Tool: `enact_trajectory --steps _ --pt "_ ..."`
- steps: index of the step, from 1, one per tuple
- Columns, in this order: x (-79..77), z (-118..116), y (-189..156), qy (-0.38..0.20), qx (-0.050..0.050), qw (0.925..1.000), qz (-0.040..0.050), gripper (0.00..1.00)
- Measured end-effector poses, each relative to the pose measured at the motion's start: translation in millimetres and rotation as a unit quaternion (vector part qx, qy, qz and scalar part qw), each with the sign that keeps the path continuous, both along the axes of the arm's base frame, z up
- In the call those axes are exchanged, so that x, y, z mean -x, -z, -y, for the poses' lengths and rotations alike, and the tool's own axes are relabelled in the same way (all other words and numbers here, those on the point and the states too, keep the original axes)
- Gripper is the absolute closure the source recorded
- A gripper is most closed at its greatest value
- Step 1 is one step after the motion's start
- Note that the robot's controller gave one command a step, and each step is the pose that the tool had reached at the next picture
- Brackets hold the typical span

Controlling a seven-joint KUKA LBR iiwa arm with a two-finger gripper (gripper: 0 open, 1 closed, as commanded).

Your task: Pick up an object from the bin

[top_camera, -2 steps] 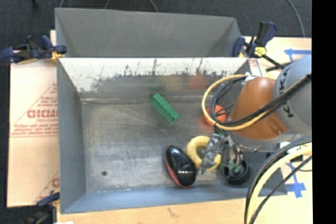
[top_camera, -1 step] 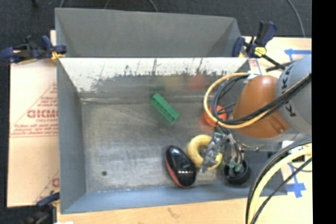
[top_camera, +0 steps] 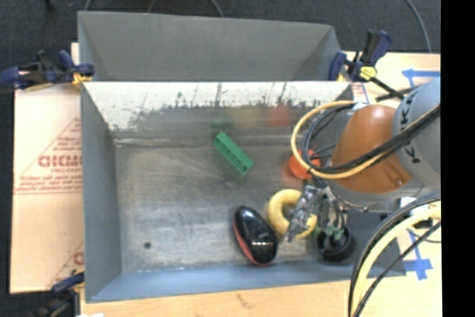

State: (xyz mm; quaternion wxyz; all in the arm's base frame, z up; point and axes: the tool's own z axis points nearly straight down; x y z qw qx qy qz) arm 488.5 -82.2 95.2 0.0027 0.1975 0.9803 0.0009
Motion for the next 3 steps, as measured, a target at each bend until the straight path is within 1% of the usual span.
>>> enact_trajectory --steps 1,2,3 --pt "-1.2 1 1 0.004 0.0 1.0 -0.0009 1.0" --pt "-41.8 -40 -1 -0.155 0.002 0.988 0.0001 0.0" --pt "-41.8 -41 0 -0.155 0.001 0.988 -0.0006 0.0"
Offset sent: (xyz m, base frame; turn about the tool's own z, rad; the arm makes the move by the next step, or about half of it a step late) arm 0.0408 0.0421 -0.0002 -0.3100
